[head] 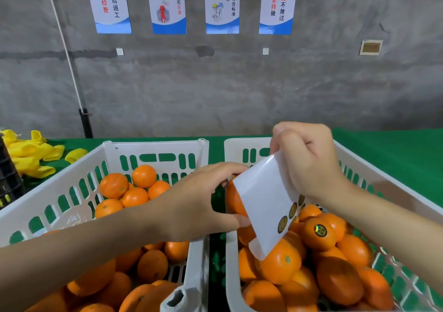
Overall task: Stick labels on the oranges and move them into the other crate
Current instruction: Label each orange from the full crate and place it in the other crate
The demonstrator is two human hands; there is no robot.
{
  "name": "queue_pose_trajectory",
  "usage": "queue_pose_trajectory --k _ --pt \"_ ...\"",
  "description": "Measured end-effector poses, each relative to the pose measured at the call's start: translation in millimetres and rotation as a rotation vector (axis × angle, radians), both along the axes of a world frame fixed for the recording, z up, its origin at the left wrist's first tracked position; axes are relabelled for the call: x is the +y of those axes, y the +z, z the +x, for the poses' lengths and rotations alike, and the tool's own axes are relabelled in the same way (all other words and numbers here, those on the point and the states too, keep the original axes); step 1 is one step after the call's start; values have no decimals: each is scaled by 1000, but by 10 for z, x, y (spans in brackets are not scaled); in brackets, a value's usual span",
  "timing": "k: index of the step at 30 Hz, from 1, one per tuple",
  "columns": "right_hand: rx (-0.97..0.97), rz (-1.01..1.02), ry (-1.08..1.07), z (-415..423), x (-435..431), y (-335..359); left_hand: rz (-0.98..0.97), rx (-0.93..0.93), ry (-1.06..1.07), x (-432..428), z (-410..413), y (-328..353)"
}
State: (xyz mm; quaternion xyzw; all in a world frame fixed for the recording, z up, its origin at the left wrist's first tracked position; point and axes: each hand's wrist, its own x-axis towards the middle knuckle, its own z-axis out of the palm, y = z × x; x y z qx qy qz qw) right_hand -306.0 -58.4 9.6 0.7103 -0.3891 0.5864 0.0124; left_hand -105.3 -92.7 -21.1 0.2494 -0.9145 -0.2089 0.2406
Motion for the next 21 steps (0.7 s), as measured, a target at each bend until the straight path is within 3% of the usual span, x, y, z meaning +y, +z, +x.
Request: queue_pose_trajectory --k 4,7,11,13,16,19,21 --pt "110 111 -185 24 -82 -99 -123 -116 -90 12 -5 63" --pt "234 190 -282 29 -143 -194 -1 -43 -86 29 17 54" --pt "228 230 -316 35 -175 -249 180 20 -117 15 86 52" --pt "161 240 -289 45 -175 -231 271 49 -131 -7 117 52" --pt "-85 302 -218 43 -172 -169 427 63 -183 43 115 67" --pt "-265 374 -198 1 -183 -122 347 -4 -166 102 50 58" --pt "-268 398 -179 -7 -171 -113 272 -52 -109 75 29 27"
